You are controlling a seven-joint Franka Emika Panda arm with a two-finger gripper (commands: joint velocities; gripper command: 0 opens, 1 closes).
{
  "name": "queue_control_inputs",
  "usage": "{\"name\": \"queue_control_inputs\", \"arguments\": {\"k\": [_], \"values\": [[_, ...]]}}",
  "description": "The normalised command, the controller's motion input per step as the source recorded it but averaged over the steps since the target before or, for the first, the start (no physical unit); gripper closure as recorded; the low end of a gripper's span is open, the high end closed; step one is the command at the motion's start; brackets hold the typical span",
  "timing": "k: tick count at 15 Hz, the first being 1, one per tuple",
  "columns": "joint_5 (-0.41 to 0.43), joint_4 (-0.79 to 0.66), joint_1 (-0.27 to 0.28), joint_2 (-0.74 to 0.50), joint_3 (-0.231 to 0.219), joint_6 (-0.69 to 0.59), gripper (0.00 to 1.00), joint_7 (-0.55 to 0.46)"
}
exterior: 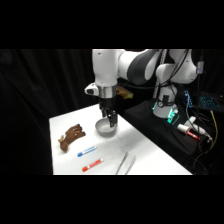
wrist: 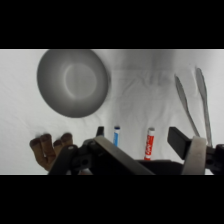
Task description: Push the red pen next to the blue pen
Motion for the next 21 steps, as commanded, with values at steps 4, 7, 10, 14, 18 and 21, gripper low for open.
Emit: {"name": "queue_control_inputs", "arguments": {"k": [4, 7, 10, 14, 18, 21], "values": [[0.052, 0.15, 0.016, 0.15, 0.028, 0.1, 0.0, 0.0], [0.001, 0.35, 0.084, 0.32, 0.044, 0.13, 0.0, 0.09], [-0.034, 0.45, 0.132, 0.37, 0.035, 0.06, 0.0, 0.12], [-0.089, 0.56, 0.15, 0.45, -0.028, 0.05, 0.0, 0.21], [0.01, 0.59, 0.113, 0.45, -0.053, 0.05, 0.0, 0.14], [0.123, 0.56, 0.068, 0.44, -0.031, 0.06, 0.0, 0.02]]}}
